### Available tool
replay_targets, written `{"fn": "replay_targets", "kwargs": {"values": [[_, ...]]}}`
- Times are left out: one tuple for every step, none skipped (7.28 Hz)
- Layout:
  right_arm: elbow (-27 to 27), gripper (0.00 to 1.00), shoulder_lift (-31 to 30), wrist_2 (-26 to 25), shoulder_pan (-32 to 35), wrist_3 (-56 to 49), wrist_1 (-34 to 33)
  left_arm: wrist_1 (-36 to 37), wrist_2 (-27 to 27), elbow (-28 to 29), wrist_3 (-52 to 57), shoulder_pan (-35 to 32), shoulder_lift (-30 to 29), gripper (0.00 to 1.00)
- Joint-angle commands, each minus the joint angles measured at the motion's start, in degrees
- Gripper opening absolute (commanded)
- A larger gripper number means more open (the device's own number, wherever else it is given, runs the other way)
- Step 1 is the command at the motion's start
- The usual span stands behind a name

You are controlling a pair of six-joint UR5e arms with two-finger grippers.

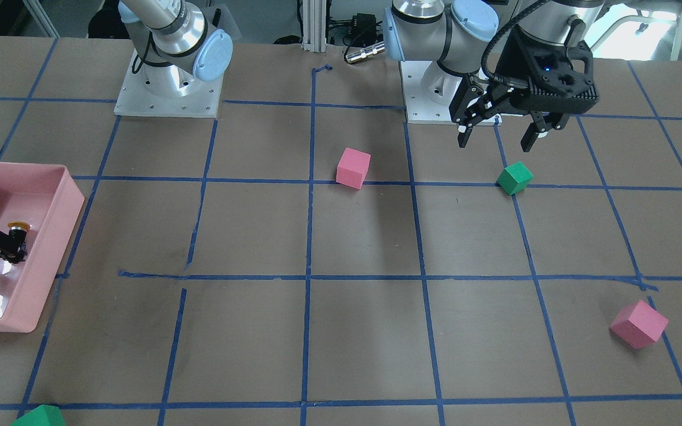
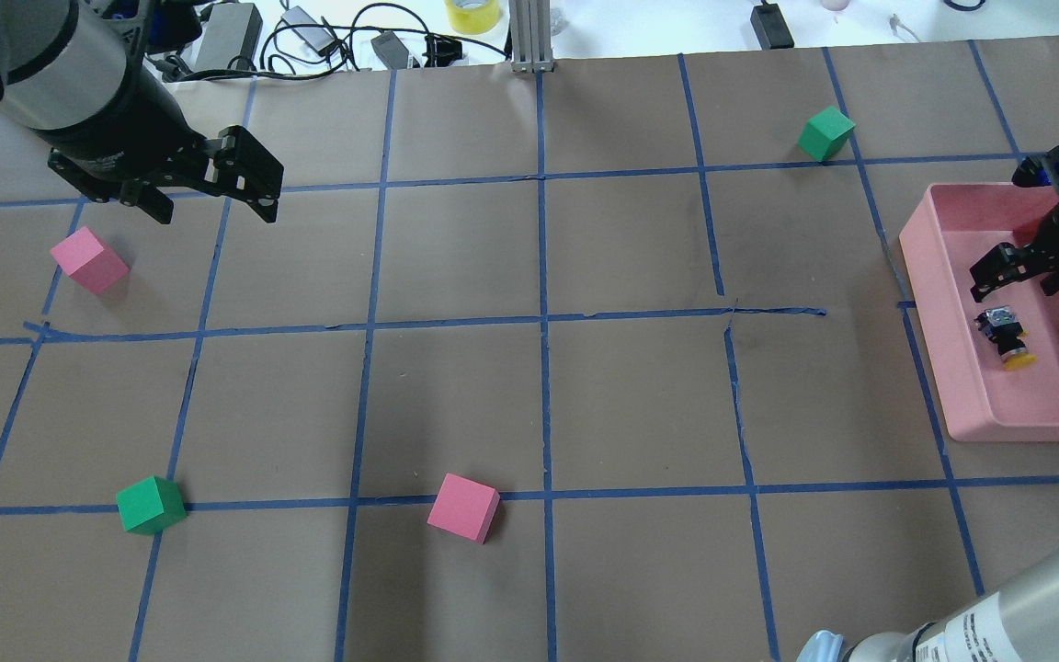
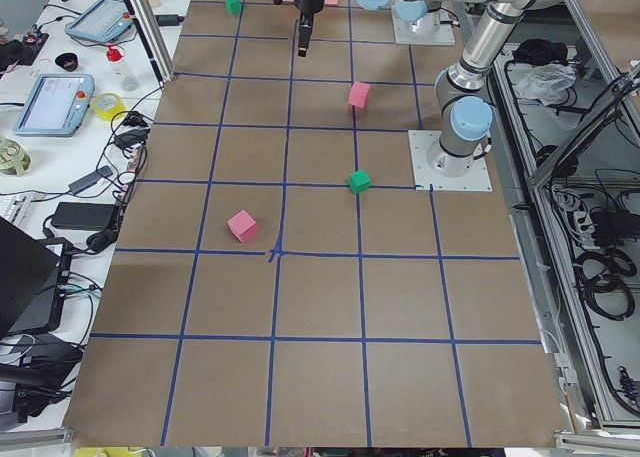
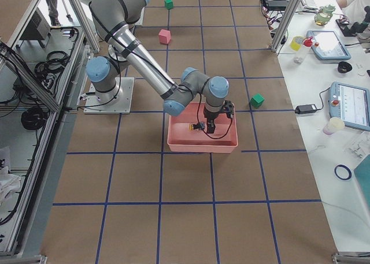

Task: Align button upright
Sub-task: 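Lower the right gripper into the pink box around the button switch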

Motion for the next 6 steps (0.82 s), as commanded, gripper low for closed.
{"fn": "replay_targets", "kwargs": {"values": [[1.44, 0.98, 0.0, -0.17, 0.0, -0.06, 0.49, 0.0, 0.03, 0.0, 0.0, 0.0, 0.0, 1.0], [1.53, 0.99, -0.09, -0.17, 0.0, -0.06, 0.49, 0.0, 0.03, 0.0, 0.0, 0.0, 0.0, 1.0], [1.79, 0.99, 0.0, -0.17, 0.0, -0.06, 0.49, 0.0, 0.03, 0.09, 0.0, 0.0, 0.0, 1.0], [1.8, 0.99, 0.0, -0.17, -0.09, -0.06, 0.49, 0.0, 0.03, 0.09, 0.0, 0.0, 0.0, 1.0], [1.8, 0.99, 0.0, -0.17, -0.09, -0.06, 0.49, 0.0, 0.12, 0.09, 0.0, 0.0, 0.0, 1.0], [1.8, 0.95, 0.0, -0.25, -0.09, 0.02, 0.75, 0.0, 0.2, 0.09, 0.0, 0.0, 0.09, 1.0]]}}
